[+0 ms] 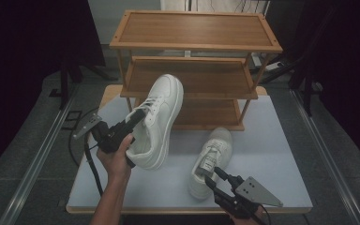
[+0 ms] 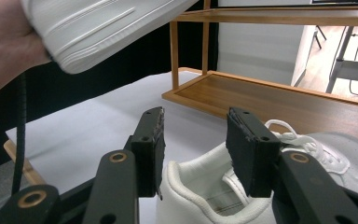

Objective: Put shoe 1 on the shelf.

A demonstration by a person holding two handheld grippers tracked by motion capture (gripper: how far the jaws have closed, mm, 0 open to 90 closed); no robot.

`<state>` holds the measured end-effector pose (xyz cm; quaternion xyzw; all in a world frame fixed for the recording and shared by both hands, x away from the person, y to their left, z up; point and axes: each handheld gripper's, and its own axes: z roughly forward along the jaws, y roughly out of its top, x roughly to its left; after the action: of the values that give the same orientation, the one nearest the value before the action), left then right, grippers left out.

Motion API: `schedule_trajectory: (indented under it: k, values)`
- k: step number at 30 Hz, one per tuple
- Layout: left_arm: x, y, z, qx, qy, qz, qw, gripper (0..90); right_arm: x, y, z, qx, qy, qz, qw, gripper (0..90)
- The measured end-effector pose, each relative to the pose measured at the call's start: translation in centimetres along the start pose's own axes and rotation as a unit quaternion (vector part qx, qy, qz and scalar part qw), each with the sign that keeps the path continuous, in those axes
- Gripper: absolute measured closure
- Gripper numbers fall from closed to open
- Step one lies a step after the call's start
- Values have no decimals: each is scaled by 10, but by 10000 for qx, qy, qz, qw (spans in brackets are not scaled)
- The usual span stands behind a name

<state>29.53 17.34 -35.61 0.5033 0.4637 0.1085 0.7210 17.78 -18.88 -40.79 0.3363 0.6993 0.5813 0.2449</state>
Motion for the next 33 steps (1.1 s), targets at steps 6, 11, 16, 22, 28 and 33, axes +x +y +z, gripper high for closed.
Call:
schedule_trajectory:
  k: [6,11,16,22,28,33]
  values:
    - [1,7,15,-11,137,37,9999,819,2,1,0,-12,26,-16,10000,564]
    - [5,12,28,-51,250,37,9997,819,2,0,1,2,24,-28,10000,564]
    - [9,15,41,-54,349,46,9994,819,2,1,1,-6,22,-51,10000,564]
    - [13,16,52,-53,410,30,9991,819,2,1,1,-10,15,-63,10000,564]
    - [11,19,62,-72,401,-10,9992,819,3,1,0,-26,7,-78,10000,564]
    - [10,22,69,-66,431,9,9990,819,2,2,-1,-35,2,-71,10000,564]
